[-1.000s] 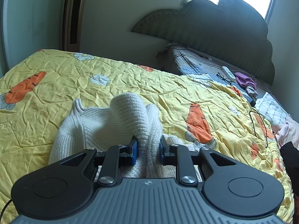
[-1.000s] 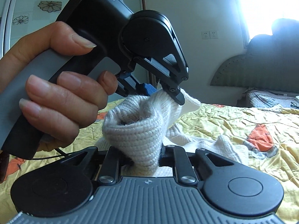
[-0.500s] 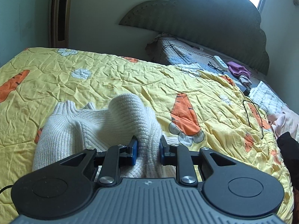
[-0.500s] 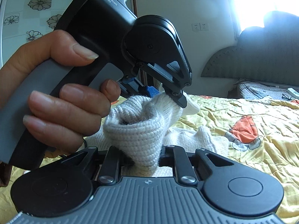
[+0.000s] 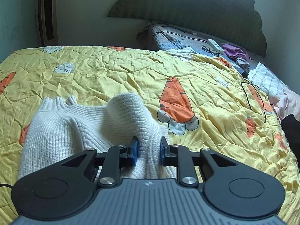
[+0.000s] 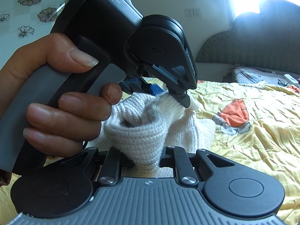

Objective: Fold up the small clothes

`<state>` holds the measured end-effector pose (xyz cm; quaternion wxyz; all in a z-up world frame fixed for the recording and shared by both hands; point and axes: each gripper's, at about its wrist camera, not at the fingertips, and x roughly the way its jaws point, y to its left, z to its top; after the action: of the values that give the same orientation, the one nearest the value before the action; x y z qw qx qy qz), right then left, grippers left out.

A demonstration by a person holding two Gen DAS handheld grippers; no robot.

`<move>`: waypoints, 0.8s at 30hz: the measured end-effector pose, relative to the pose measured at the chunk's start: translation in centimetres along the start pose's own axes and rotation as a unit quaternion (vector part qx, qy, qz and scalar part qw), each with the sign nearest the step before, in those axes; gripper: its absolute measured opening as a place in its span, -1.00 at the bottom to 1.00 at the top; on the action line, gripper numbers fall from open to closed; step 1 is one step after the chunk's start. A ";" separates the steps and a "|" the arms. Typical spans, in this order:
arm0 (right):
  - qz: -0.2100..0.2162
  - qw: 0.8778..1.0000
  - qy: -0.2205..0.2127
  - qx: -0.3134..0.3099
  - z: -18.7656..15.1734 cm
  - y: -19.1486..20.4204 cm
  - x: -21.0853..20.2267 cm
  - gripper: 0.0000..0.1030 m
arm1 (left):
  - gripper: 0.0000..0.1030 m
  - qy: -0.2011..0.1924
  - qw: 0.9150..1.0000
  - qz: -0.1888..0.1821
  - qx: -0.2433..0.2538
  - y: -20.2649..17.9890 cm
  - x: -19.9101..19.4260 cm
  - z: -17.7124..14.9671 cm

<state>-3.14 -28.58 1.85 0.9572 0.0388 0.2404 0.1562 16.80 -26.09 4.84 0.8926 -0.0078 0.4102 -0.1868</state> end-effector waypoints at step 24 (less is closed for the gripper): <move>0.023 0.998 0.059 0.025 -1.7 -2.1 1.2 -0.38 | 0.49 -0.127 0.989 0.032 0.072 2.0 -6.2 -3.3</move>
<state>-2.36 -30.17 -0.48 0.9362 0.0591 0.2992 0.1745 11.32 -21.64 6.85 0.9413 0.0459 0.2790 -0.1841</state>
